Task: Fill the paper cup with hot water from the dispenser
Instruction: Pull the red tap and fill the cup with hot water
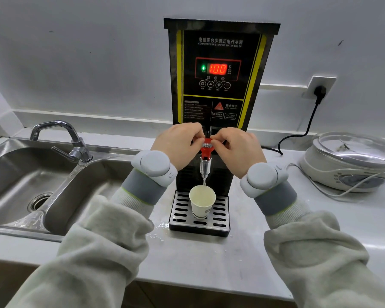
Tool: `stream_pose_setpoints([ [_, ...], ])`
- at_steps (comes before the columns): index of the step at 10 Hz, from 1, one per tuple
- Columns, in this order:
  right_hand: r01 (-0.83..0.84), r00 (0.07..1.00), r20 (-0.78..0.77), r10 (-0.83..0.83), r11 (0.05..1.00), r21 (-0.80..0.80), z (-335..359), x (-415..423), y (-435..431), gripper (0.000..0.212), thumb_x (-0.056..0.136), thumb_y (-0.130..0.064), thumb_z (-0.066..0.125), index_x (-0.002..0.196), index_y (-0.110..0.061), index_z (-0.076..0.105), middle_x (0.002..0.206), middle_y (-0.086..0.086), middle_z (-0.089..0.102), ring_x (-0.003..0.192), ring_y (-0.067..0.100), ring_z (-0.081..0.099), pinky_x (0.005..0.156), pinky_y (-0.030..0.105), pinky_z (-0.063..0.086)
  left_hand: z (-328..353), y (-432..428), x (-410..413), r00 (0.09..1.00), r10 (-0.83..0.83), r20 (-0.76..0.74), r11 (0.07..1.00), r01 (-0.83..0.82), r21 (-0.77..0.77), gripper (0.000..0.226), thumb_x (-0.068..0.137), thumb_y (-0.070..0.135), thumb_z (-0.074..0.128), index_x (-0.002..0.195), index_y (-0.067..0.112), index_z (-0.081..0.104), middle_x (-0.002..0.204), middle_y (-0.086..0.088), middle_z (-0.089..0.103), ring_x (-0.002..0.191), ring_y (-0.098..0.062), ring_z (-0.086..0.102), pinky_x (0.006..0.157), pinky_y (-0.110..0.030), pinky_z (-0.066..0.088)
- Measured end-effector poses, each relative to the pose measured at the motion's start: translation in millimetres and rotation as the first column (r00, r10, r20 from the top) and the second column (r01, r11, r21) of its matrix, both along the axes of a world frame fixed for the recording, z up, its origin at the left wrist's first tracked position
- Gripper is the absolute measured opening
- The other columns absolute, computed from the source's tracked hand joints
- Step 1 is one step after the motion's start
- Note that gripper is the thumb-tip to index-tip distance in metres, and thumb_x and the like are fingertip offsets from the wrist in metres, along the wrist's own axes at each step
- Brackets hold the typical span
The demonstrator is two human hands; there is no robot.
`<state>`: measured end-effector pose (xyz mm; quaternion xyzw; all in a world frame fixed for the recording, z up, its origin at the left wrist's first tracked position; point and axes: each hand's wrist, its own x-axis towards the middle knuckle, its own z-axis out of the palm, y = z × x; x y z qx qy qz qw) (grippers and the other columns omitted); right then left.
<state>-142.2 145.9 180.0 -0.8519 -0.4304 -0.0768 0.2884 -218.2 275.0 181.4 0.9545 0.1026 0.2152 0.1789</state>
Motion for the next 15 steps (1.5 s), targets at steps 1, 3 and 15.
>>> stream_pose_setpoints([
  [1,0.003,1.0,0.002,-0.003,1.0,0.005,-0.2,0.4,0.0,0.019,0.091,-0.024,0.049,0.097,-0.015,0.064,0.093,0.005,0.067,0.087,0.021,0.058,0.088,0.045,0.047,-0.1,0.4,0.2,1.0,0.005,0.002,1.0,-0.005,0.001,0.012,0.09,0.024,0.045,0.084,0.018,0.054,0.084,0.003,0.058,0.078,-0.016,0.051,0.067,-0.029,0.04],
  [3,-0.001,1.0,0.001,0.001,1.0,-0.001,-0.2,0.4,0.0,0.019,0.091,-0.024,0.048,0.097,-0.015,0.063,0.093,0.004,0.066,0.087,0.02,0.058,0.088,0.045,0.047,0.7,-0.1,0.2,1.0,0.0,0.001,1.0,0.0,0.0,0.011,0.09,0.024,0.045,0.084,0.019,0.053,0.084,0.004,0.057,0.078,-0.016,0.051,0.069,-0.03,0.044],
  [15,0.005,1.0,-0.009,-0.005,1.0,0.007,-0.6,-0.5,0.2,0.019,0.091,-0.024,0.049,0.096,-0.014,0.064,0.092,0.005,0.066,0.086,0.021,0.058,0.087,0.046,0.048,0.2,-0.4,-0.5,1.0,-0.004,-0.009,1.0,0.004,-0.008,0.011,0.09,0.023,0.045,0.08,0.022,0.048,0.085,0.004,0.057,0.078,-0.016,0.051,0.067,-0.029,0.04],
])
